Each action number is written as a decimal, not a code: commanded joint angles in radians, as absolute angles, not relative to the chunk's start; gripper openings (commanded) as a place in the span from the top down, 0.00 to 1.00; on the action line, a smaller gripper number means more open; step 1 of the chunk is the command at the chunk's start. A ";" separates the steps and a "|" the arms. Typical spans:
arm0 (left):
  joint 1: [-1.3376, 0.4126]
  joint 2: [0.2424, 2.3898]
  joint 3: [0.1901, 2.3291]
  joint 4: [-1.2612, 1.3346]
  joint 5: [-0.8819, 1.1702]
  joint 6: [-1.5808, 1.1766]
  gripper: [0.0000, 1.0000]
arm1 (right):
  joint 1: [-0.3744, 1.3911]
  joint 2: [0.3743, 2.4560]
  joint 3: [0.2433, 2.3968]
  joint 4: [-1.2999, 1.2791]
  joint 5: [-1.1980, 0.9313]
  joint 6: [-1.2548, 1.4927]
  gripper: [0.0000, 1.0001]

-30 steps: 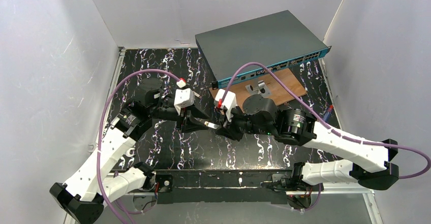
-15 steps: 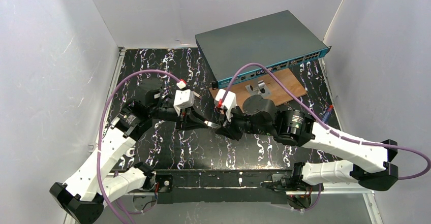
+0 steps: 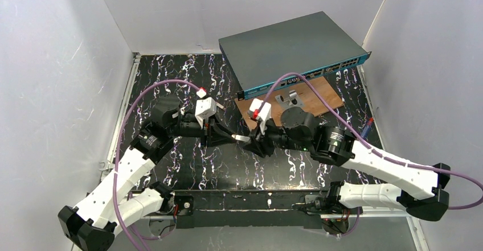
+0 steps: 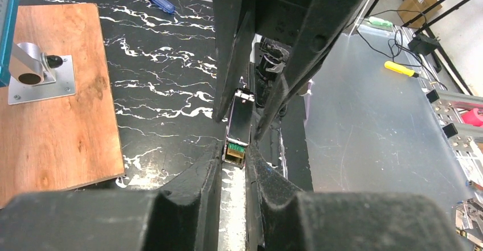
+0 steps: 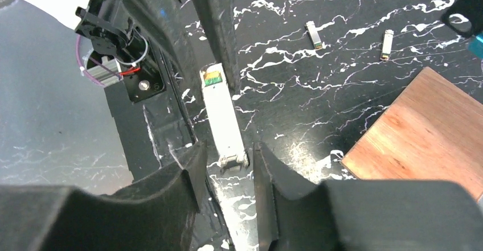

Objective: Insert the plug into the switch port
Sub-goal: Pick up the plug from the center of the board.

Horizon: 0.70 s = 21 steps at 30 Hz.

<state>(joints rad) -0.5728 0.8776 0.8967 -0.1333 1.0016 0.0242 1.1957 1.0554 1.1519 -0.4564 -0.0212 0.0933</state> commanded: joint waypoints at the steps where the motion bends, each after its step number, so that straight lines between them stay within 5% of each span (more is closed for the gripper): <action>1: -0.579 0.854 0.837 0.078 0.986 -0.174 1.00 | 1.192 0.943 1.062 -0.290 -0.006 0.047 0.51; 10: -0.580 0.840 0.811 0.126 0.999 -0.262 1.00 | 1.192 0.856 1.002 -0.218 0.007 -0.022 0.44; 21: -0.580 0.846 0.821 0.141 1.014 -0.307 1.00 | 1.192 0.884 1.040 -0.184 -0.035 -0.059 0.48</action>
<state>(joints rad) -0.5735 0.8558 0.8230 0.1162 0.9848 -0.2817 1.1923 0.8852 0.9997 -0.2577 -0.0223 -0.0315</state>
